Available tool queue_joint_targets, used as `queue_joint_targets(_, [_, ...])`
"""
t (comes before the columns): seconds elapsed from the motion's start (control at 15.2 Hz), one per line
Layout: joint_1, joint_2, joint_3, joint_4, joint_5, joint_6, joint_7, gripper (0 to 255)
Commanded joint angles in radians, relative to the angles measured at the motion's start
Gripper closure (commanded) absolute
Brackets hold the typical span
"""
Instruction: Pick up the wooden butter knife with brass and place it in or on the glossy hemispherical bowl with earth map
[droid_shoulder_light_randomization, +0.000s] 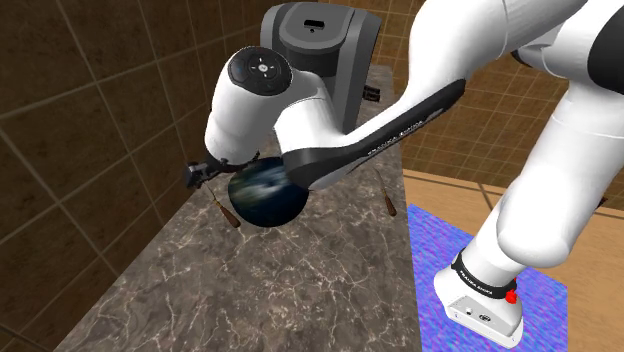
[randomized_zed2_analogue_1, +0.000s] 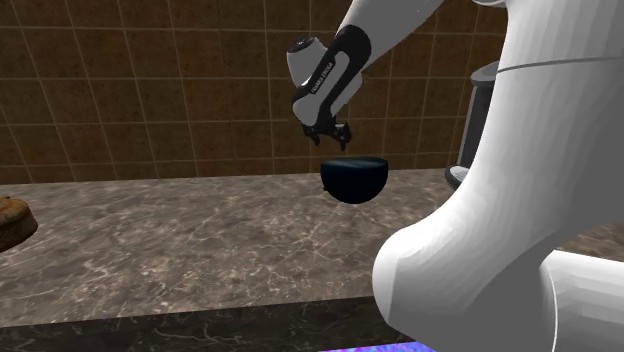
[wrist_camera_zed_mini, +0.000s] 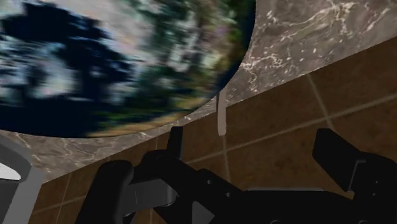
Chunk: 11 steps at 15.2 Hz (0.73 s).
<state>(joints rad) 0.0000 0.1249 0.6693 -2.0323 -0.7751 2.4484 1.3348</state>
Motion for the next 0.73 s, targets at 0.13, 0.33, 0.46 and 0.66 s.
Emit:
queue_joint_targets(0.13, [0.010, 0.056, -0.033, -0.001, -0.176, 0.068, 0.039, 0])
queue_joint_targets(0.33, [0.018, 0.100, -0.048, 0.020, -0.221, 0.073, 0.064, 0])
queue_joint_targets(0.46, [0.023, 0.123, -0.056, 0.032, -0.244, 0.076, 0.076, 0])
queue_joint_targets(0.66, [0.023, 0.123, -0.056, 0.032, -0.244, 0.076, 0.076, 0])
